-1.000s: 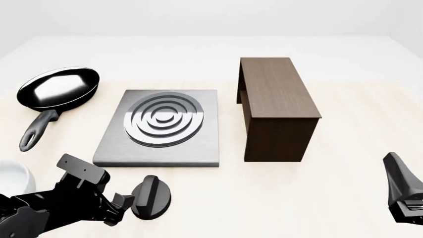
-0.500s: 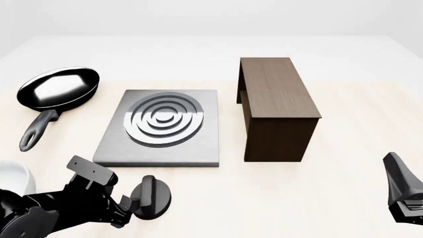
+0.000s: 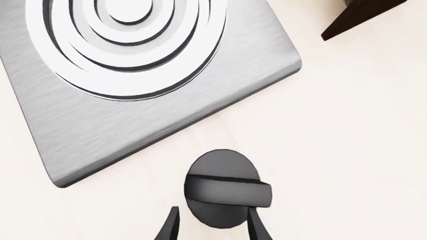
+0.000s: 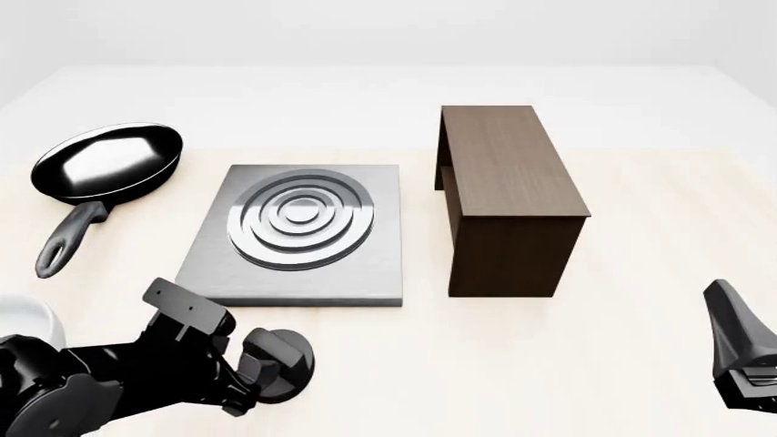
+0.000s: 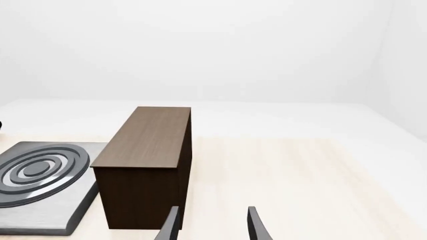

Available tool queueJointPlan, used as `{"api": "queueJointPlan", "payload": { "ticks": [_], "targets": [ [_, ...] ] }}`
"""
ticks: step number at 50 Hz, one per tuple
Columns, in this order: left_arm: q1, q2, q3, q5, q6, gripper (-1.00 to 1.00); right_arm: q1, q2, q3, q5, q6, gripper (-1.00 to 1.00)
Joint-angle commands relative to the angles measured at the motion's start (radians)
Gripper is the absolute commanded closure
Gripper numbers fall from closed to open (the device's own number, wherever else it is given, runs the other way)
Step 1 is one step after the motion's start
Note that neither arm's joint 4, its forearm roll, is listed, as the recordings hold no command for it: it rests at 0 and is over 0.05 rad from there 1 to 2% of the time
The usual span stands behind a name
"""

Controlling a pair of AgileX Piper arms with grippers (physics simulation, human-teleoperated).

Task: Turn on the stove.

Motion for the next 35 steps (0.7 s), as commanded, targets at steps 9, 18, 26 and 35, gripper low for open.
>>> {"api": "queueJointPlan", "payload": {
  "ticks": [9, 18, 26, 35],
  "targets": [
    [0.018, -0.012, 0.062, -0.041, 0.024, -1.0, 0.0, 0.0, 0.0, 0.0, 0.0, -1.0],
    [0.081, -0.113, 0.111, 0.02, 0.06, -1.0, 0.0, 0.0, 0.0, 0.0, 0.0, -1.0],
    [0.149, -0.266, 0.066, 0.178, 0.078, -1.0, 0.0, 0.0, 0.0, 0.0, 0.0, -1.0],
    [0.308, -0.302, 0.001, 0.208, 0.154, -1.0, 0.0, 0.0, 0.0, 0.0, 0.0, -1.0]
  ]
}}
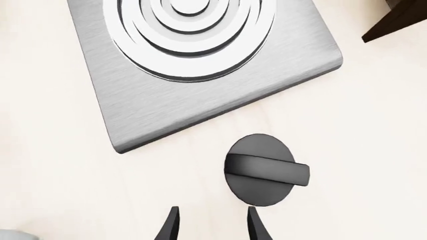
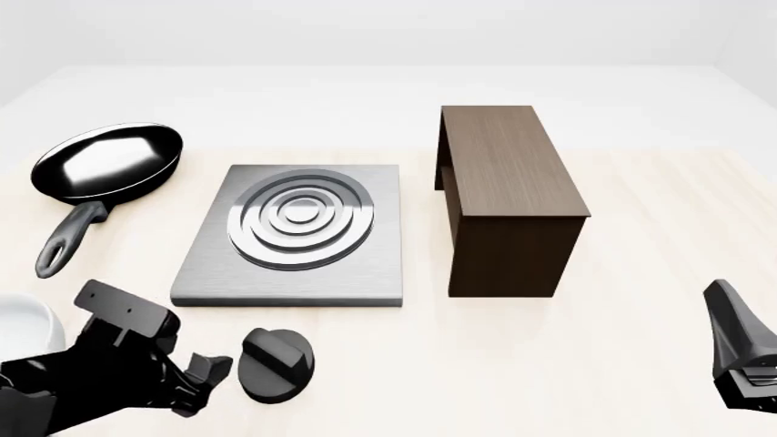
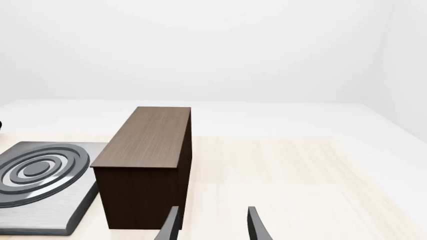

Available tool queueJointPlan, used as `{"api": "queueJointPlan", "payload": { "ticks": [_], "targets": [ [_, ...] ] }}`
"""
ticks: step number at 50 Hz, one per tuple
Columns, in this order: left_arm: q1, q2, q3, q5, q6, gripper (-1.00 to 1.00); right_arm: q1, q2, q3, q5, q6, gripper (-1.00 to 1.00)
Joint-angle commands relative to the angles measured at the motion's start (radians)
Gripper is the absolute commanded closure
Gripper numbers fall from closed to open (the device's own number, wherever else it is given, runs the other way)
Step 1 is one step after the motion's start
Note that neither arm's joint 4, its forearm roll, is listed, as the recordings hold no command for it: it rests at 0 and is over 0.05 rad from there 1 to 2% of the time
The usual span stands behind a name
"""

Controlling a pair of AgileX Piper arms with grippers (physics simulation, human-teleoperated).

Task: Turn on the stove.

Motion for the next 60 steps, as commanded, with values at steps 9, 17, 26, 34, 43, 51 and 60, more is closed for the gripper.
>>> {"api": "queueJointPlan", "payload": {
  "ticks": [9, 17, 26, 34, 43, 51, 60],
  "targets": [
    [0.268, 0.001, -0.118, -0.002, 0.102, -1.0, 0.0, 0.0, 0.0, 0.0, 0.0, -1.0],
    [0.389, -0.03, -0.226, -0.005, 0.134, -1.0, 0.0, 0.0, 0.0, 0.0, 0.0, -1.0],
    [0.465, -0.032, -0.349, 0.03, 0.126, -1.0, 0.0, 0.0, 0.0, 0.0, 0.0, -1.0],
    [0.575, -0.071, -0.386, -0.021, 0.147, -1.0, 0.0, 0.0, 0.0, 0.0, 0.0, -1.0],
    [0.685, -0.091, -0.48, -0.022, 0.133, -1.0, 0.0, 0.0, 0.0, 0.0, 0.0, -1.0],
    [0.796, -0.166, -0.558, -0.034, 0.073, -1.0, 0.0, 0.0, 0.0, 0.0, 0.0, -1.0],
    [0.807, -0.264, -0.55, -0.056, 0.059, -1.0, 0.0, 0.0, 0.0, 0.0, 0.0, -1.0]
  ]
}}
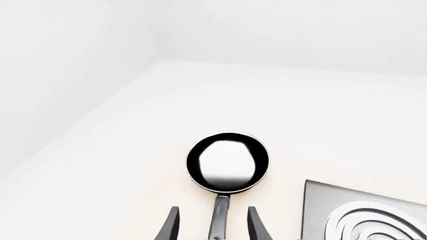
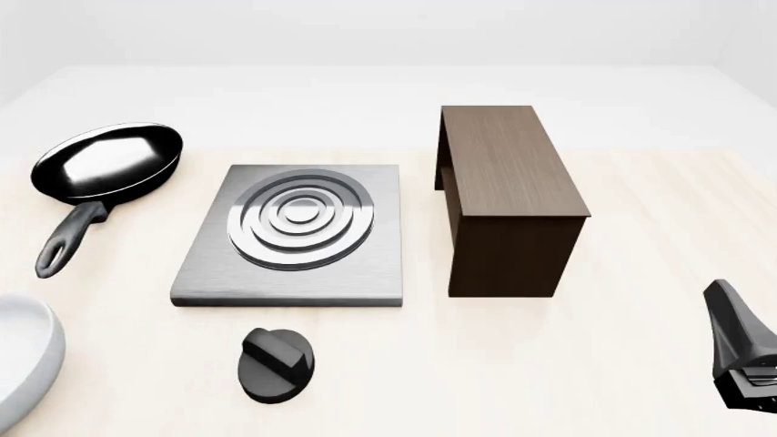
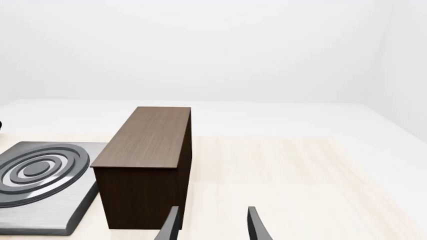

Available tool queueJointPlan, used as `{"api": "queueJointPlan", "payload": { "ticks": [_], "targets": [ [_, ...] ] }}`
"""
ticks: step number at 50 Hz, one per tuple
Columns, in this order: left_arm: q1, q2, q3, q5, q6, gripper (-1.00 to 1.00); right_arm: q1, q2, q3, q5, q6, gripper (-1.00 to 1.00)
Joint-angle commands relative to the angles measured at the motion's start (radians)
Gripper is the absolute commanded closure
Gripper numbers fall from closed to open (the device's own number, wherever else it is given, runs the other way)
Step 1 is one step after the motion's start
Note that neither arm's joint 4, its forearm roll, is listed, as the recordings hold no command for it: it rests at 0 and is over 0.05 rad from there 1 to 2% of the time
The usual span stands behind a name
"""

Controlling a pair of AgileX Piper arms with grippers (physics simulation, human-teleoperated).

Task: Turn on the stove.

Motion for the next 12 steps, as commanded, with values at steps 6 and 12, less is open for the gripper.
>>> {"api": "queueJointPlan", "payload": {
  "ticks": [6, 12],
  "targets": [
    [0.058, -0.108, -0.039, -0.011, -0.034, -1.0, 0.0, 0.0, 0.0, 0.0, 0.0, -1.0],
    [0.044, -0.124, -0.043, -0.004, -0.036, -1.0, 0.0, 0.0, 0.0, 0.0, 0.0, -1.0]
  ]
}}
